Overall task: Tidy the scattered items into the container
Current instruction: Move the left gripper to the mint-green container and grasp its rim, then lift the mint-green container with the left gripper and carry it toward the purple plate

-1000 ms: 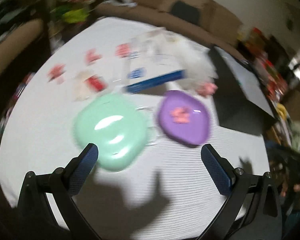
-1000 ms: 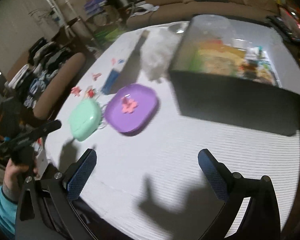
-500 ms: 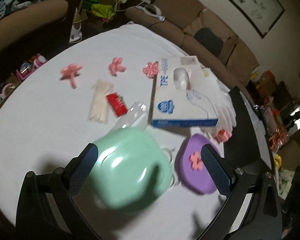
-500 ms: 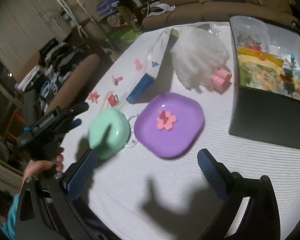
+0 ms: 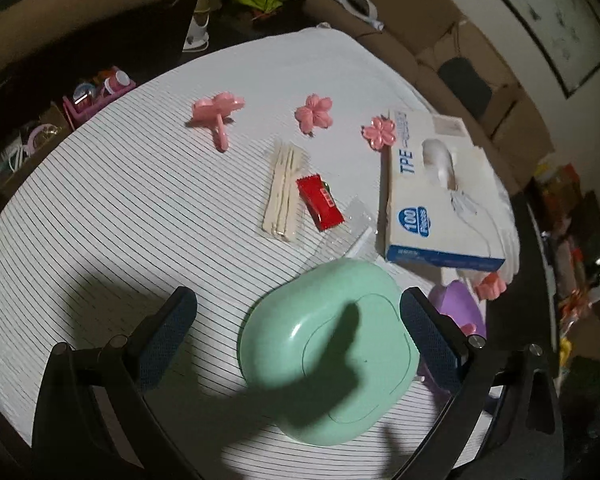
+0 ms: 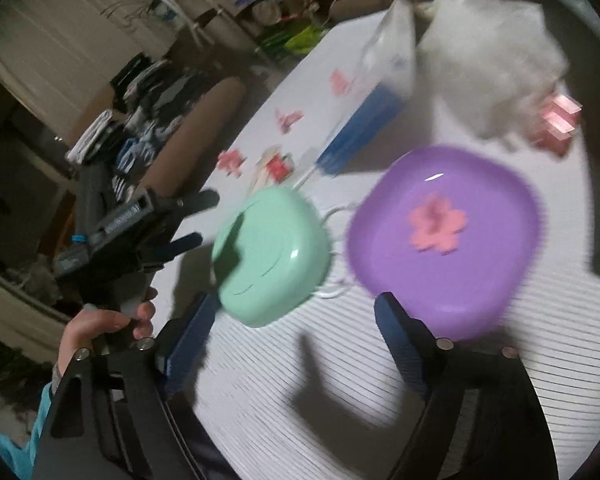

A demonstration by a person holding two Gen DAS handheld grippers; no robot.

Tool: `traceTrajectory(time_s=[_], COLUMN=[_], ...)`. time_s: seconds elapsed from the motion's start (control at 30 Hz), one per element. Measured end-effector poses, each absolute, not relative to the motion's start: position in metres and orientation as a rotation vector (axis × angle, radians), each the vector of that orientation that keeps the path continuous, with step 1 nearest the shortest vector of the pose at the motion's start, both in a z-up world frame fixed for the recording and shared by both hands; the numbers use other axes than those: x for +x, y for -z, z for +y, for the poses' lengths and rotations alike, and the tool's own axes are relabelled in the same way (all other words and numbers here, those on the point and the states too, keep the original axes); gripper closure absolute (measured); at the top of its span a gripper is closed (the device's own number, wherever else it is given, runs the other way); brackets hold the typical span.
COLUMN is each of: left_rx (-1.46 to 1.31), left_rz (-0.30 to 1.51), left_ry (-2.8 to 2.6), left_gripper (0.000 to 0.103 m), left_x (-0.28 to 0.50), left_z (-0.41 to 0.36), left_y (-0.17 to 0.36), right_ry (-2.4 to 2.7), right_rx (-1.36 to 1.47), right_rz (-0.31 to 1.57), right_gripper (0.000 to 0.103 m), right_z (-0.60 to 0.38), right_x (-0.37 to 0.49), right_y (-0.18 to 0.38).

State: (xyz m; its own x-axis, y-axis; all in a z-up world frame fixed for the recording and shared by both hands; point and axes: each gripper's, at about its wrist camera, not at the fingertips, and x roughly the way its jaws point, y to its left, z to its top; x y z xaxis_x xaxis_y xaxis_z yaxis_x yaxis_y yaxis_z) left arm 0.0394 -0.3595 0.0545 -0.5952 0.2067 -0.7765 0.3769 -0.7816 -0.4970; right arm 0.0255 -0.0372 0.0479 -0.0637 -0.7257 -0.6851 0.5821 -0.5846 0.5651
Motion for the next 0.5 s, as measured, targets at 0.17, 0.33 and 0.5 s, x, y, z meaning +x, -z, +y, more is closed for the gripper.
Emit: traceTrajectory(time_s=[0.17, 0.33, 0.5], left_rx=[1.437, 1.479, 1.503], left_rz=[0.961, 0.886, 0.918], left_ry=[2.55, 2.555, 2.569], left_gripper=[0.036, 0.049, 0.049], left_x=[0.033, 0.027, 0.03], left_z=[-0.343, -0.331, -0.33], left_y=[-0.049, -0.048, -0.05], right_ry=[1.759, 1.825, 1.808], right_rx=[1.357, 1.322, 1.313], right_rz=[-0.263, -0.23, -0.258], right_gripper=[0.044, 0.045, 0.044], right_z=[-0.061, -0.067, -0.062], right_x=[0.021, 0.021, 0.017], right_y=[-0.018, -0.02, -0.023])
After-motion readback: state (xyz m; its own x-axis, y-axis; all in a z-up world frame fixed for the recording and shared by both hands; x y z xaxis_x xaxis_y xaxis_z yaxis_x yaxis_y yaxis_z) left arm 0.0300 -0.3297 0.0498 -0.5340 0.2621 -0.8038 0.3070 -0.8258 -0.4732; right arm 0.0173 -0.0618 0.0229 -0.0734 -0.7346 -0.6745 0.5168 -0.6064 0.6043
